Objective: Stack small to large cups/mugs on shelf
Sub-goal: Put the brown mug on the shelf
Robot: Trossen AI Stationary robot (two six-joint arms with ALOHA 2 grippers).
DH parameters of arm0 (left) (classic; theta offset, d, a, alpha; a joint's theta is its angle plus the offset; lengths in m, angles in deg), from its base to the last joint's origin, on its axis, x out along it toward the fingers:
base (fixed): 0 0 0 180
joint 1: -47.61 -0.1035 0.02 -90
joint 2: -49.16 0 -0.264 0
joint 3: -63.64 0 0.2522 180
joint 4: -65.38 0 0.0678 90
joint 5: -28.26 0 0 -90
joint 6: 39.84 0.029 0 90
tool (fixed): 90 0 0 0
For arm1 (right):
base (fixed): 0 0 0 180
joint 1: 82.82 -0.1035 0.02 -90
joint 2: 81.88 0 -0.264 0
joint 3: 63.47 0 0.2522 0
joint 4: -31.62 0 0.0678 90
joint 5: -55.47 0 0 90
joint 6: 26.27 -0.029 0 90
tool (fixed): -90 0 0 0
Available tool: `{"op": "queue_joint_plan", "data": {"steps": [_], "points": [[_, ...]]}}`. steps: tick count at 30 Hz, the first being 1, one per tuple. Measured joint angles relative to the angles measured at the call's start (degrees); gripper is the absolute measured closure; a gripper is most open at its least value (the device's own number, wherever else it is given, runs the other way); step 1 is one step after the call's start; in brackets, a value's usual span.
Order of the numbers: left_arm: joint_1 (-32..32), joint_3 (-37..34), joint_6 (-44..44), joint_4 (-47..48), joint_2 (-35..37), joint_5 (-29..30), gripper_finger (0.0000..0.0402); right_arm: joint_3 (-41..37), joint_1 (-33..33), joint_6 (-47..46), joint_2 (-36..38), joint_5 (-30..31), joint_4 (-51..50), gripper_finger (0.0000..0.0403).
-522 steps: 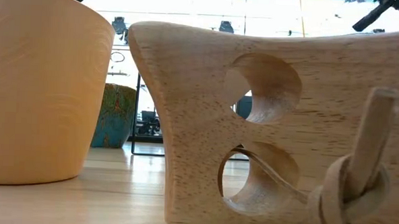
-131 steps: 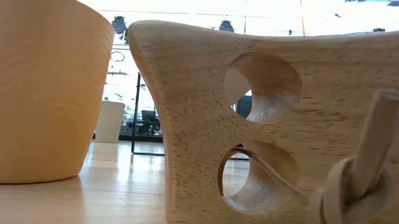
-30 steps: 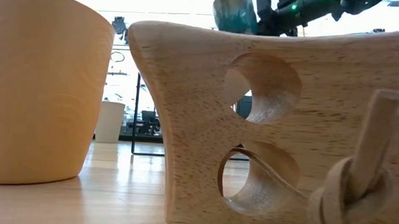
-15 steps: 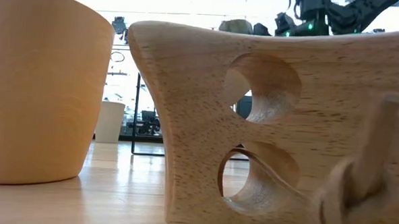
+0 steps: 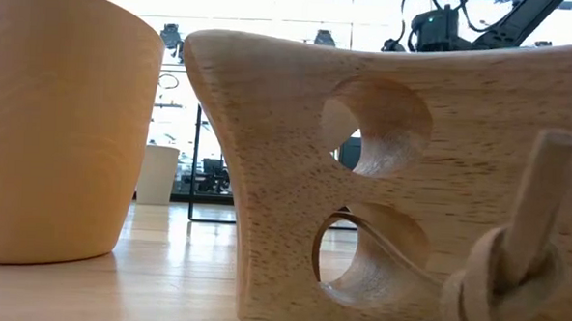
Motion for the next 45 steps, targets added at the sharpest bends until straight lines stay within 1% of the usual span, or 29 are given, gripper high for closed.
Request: {"op": "queue_joint_plan", "data": {"steps": [4,13,18,22,34,39,42,45], "points": [[0.0,0.0,-0.2,0.1,0.0,-0.4,0.0332,0.0,0.7,1.5,-1.5,0.0,1.9,0.0385],[0.0,0.0,-0.3,0.3,0.0,-0.5,0.0332,0.0,3.1,0.6,-5.1,-1.6,3.3,0.0385],[0.0,0.0,-0.4,0.3,0.0,-0.6,0.0332,0.0,3.9,0.8,-5.0,-1.9,4.5,0.0385],[0.0,0.0,-0.4,0.3,0.0,-0.6,0.0332,0.0,5.0,0.4,-5.1,-6.7,3.7,0.0385],[0.0,0.0,-0.8,0.9,0.0,-0.6,0.0332,0.1,4.1,0.2,-5.3,-7.6,0.2,0.0385],[0.0,0.0,-1.5,1.8,0.0,-1.0,0.0332,0.2,3.6,0.1,-7.0,-9.0,2.3,0.0373],[0.6,0.0,-1.7,1.9,0.0,-1.3,0.0332,0.1,3.2,0.1,-8.1,-10.9,3.4,0.0363],[1.0,0.0,-1.7,2.0,0.0,-1.2,0.0332,0.1,2.8,0.0,-9.2,-11.0,4.4,0.0359]]}}
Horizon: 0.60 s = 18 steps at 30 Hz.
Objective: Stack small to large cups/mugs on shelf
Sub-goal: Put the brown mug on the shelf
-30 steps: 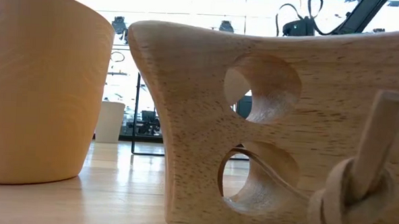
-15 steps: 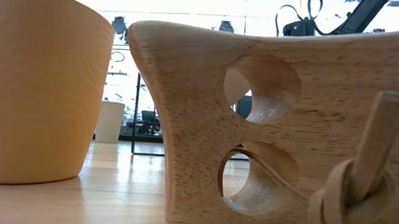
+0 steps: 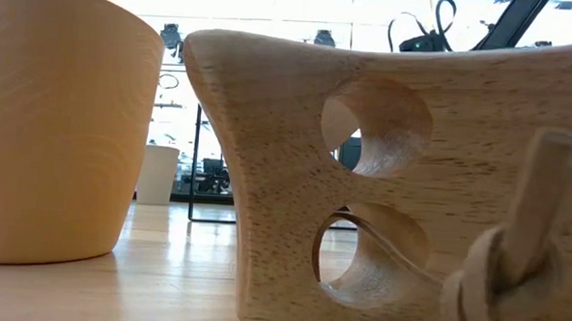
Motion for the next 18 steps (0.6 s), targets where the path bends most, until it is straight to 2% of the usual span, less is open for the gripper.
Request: {"op": "queue_joint_plan", "data": {"steps": [18], "points": [[0.6,0.0,-0.4,0.2,0.0,0.3,0.0332,0.3,0.1,0.6,-0.4,0.9,0.3,0.0355]]}}
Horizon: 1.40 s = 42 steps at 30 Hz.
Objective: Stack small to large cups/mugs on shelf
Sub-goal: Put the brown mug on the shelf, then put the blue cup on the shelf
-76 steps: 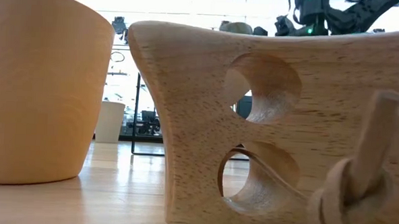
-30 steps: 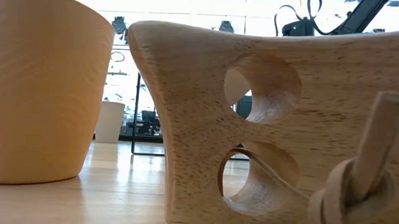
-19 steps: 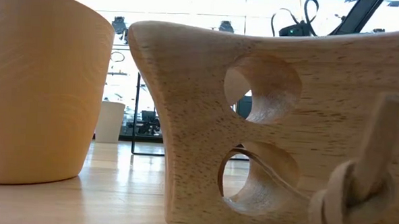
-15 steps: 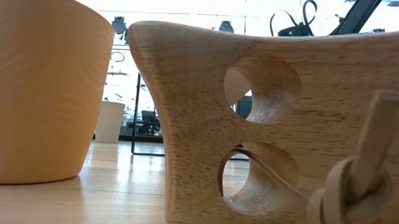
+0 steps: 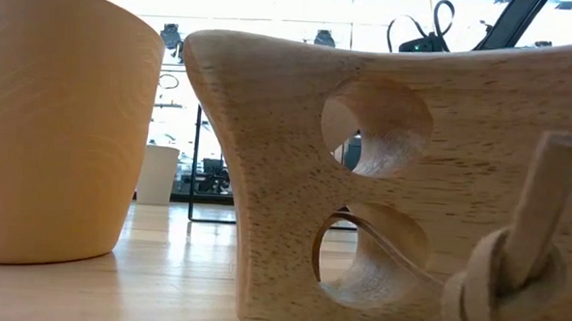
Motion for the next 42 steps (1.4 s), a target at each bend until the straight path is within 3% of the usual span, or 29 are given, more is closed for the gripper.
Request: {"op": "queue_joint_plan", "data": {"steps": [5,14,18,42], "points": [[0.2,0.0,0.0,0.0,0.0,0.0,0.0332,1.1,0.0,-0.1,0.0,-0.1,-0.3,0.0346],[0.2,0.0,0.1,0.0,0.0,0.0,0.0332,2.0,-0.2,-1.6,0.0,-0.1,-2.0,0.0254],[0.2,0.0,0.2,0.0,0.0,0.0,0.0332,2.1,-1.0,-1.6,0.0,-0.1,-2.0,0.0233],[0.2,0.0,0.4,0.0,0.0,0.0,0.0332,2.1,-2.0,0.9,6.8,-0.2,-15.3,0.0233]]}}
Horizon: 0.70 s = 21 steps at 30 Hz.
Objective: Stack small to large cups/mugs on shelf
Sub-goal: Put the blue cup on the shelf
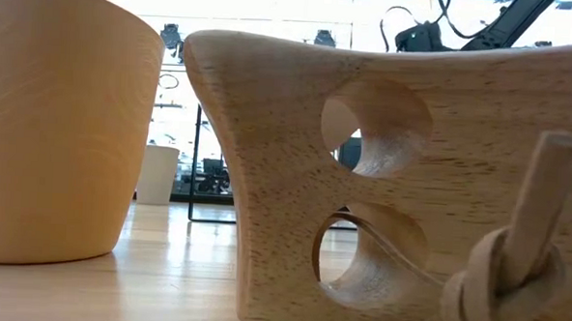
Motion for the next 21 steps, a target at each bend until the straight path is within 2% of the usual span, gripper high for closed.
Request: {"op": "queue_joint_plan", "data": {"steps": [9,14,21], "points": [[0.0,0.0,0.0,0.0,0.0,0.0,0.0332,-3.1,-0.3,1.0,5.3,0.0,-3.1,0.0234],[0.0,0.0,0.6,0.0,0.0,0.0,0.0332,-6.8,-1.3,0.1,12.0,0.0,-3.9,0.0234],[0.0,0.0,2.0,1.6,0.0,0.0,0.0332,-9.1,-6.8,-6.3,29.1,-0.5,-22.0,0.0234]]}}
